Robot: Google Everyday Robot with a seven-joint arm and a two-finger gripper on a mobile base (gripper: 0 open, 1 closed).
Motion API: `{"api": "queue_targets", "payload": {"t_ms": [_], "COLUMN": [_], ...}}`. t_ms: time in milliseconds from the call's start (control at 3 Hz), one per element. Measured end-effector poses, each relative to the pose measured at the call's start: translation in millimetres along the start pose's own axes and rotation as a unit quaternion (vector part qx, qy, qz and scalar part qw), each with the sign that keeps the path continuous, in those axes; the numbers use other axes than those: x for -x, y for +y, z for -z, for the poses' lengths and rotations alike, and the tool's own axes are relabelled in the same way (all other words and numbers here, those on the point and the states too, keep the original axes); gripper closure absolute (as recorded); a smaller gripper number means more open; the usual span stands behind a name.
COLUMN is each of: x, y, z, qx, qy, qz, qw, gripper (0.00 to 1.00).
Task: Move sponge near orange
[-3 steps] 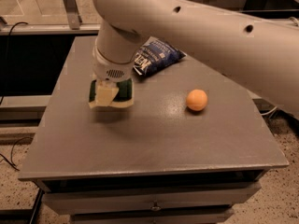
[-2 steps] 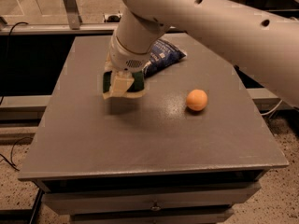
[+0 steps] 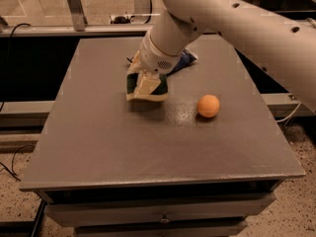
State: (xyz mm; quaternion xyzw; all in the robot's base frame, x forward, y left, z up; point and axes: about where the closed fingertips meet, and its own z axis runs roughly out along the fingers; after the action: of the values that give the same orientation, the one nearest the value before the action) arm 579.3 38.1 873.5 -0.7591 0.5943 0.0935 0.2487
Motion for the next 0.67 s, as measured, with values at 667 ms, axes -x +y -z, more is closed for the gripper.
{"api": "queue_targets", "payload": {"t_ms": [667], "x": [-41], "y": [0], "z": [3], "qx": [0.001], "qy": [0.020], "qz": [-0.028], "qw": [0.9994], "gripper": [1.00]}}
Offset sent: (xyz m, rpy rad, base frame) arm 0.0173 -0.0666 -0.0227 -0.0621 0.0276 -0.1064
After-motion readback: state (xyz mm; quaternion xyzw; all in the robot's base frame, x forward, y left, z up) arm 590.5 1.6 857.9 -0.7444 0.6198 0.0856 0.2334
